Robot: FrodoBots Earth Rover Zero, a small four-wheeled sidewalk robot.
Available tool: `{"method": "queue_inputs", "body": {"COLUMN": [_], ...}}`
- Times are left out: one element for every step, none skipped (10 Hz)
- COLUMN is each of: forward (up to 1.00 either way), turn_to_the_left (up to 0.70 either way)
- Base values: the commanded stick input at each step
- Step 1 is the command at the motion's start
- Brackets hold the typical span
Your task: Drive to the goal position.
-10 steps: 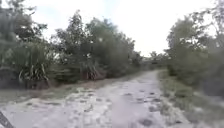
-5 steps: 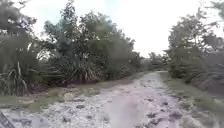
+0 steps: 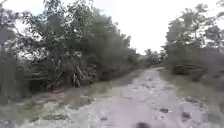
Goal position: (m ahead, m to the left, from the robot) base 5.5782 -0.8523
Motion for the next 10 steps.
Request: {"method": "queue_inputs", "body": {"forward": [1.00, 1.00, 1.00, 1.00, 1.00, 1.00, 1.00, 1.00, 1.00, 1.00], "turn_to_the_left": [-0.27, -0.27, -0.27, -0.27, -0.27, -0.11, 0.00, 0.00, 0.00, 0.00]}}
